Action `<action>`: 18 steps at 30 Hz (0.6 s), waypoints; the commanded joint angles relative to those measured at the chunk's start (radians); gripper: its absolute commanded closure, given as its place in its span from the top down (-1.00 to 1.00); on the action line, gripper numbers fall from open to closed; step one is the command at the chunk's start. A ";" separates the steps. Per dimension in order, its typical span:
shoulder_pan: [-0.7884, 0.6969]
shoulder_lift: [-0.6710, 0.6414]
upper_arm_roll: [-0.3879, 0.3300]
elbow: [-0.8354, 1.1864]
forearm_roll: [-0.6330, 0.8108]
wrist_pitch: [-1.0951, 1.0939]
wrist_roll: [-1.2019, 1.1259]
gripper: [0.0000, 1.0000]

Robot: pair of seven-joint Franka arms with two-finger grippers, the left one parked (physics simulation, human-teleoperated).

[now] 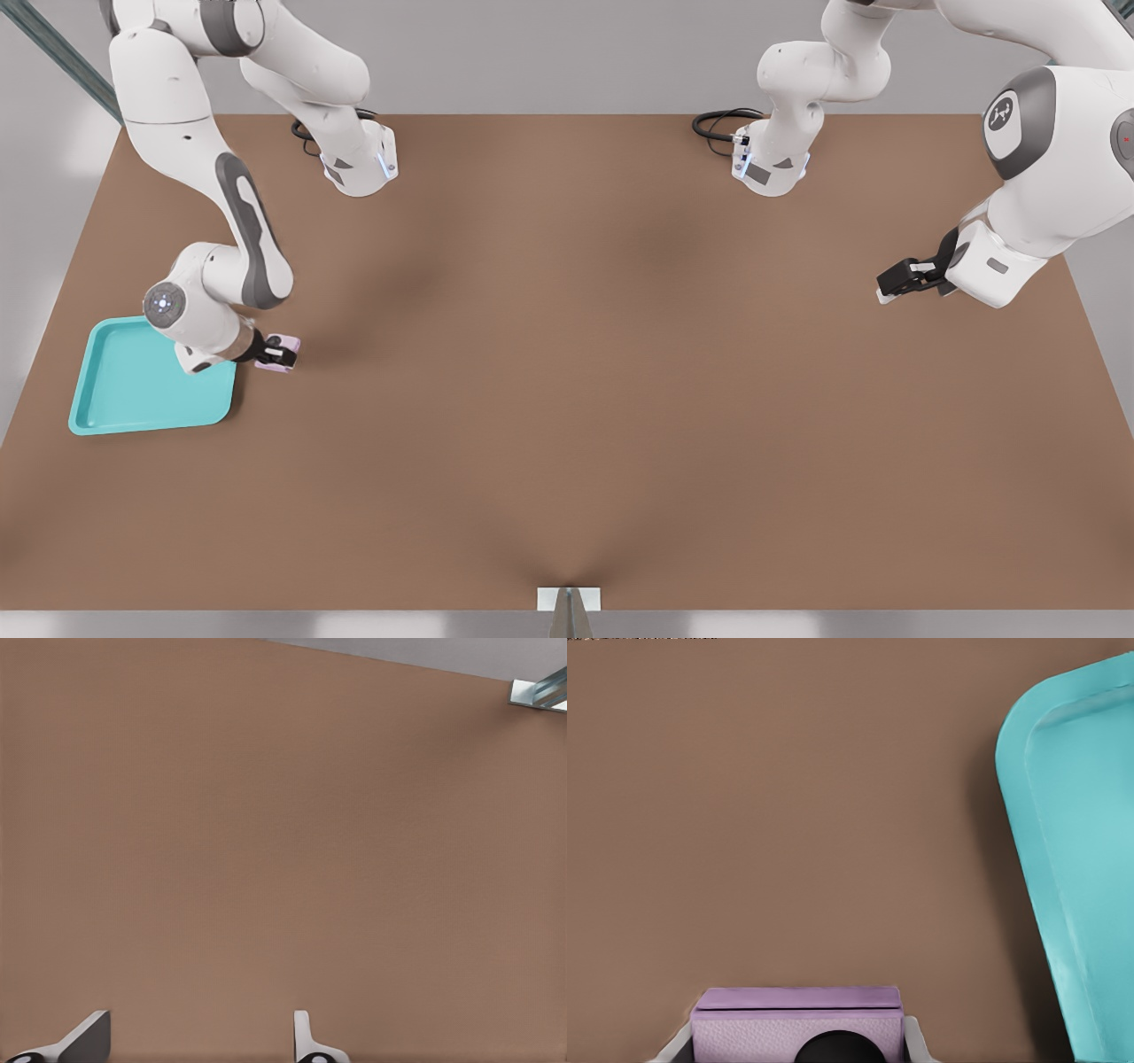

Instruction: Keep left arm still and place phone on the tray with right arm

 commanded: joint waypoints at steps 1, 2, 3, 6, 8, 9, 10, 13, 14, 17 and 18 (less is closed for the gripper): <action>-0.064 0.045 0.016 0.026 -0.007 0.012 -0.296 0.48; -0.131 0.114 0.031 0.089 -0.007 0.012 -0.383 0.48; -0.207 0.159 0.060 0.138 -0.007 0.012 -0.448 0.48; -0.273 0.201 0.065 0.204 -0.009 0.012 -0.574 0.49; -0.294 0.241 0.056 0.250 -0.016 0.052 -0.633 0.51; -0.297 0.244 0.048 0.255 -0.013 0.054 -0.661 0.52; -0.296 0.244 0.034 0.255 -0.013 0.054 -0.673 0.57; -0.297 0.241 0.031 0.258 -0.016 0.048 -0.670 1.00; -0.297 0.235 0.031 0.267 -0.015 0.046 -0.667 1.00; -0.201 0.077 0.054 0.389 -0.015 -0.040 -0.627 1.00; -0.093 -0.012 0.016 0.384 -0.018 -0.122 -0.519 1.00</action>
